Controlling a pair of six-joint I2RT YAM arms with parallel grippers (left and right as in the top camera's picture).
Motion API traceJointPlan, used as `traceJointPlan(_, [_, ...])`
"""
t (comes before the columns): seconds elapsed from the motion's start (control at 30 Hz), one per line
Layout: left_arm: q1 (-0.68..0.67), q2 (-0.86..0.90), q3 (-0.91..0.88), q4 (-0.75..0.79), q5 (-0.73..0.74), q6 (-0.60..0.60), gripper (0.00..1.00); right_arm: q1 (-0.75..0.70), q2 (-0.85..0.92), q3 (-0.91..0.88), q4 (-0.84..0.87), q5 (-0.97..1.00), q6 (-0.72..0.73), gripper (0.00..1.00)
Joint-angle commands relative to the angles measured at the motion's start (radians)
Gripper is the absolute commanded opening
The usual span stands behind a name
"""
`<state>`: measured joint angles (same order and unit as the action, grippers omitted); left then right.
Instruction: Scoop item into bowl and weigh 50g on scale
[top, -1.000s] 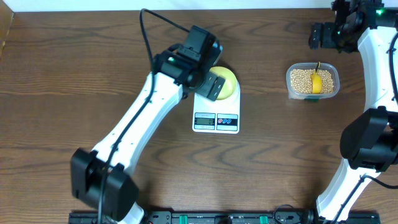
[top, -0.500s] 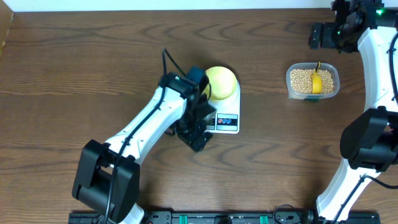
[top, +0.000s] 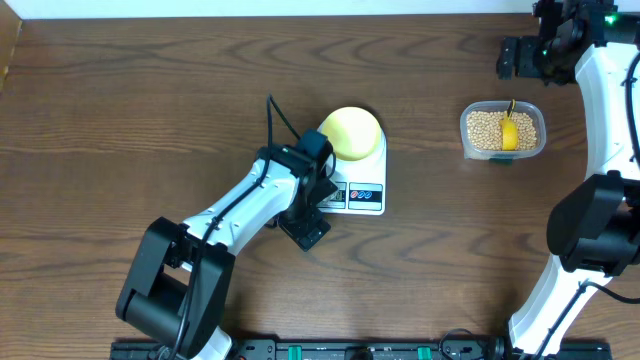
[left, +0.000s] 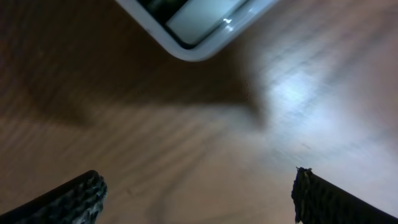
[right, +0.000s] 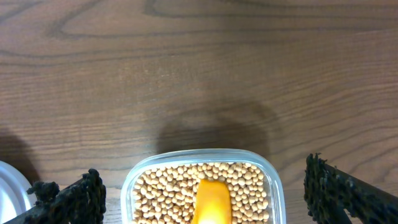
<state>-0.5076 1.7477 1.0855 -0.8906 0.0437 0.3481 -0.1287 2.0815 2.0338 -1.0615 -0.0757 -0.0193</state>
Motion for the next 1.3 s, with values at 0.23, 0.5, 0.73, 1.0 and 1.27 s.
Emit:
traceJointPlan(0.23, [0.092, 0.004, -0.111, 0.169, -0.141, 0.019, 0.98, -0.001, 0.004, 0.014, -0.002, -0.006, -0.005, 0.99])
traceJointPlan(0.5, [0.156, 0.004, -0.156, 0.235, -0.142, 0.040, 0.98, -0.001, 0.004, 0.014, -0.002, -0.006, -0.005, 0.99])
traceJointPlan(0.73, [0.156, -0.016, -0.142, 0.260, -0.133, 0.135, 0.98, -0.001, 0.004, 0.014, -0.002, -0.006, -0.005, 0.99])
traceJointPlan(1.0, [0.156, -0.270, -0.131, 0.295, 0.376, 0.520, 0.98, -0.001, 0.004, 0.014, -0.002, -0.006, -0.005, 0.99])
traceJointPlan(1.27, [0.127, -0.280, -0.132, 0.296, 0.435, 0.518, 0.98, -0.001, 0.004, 0.014, -0.002, -0.006, -0.005, 0.99])
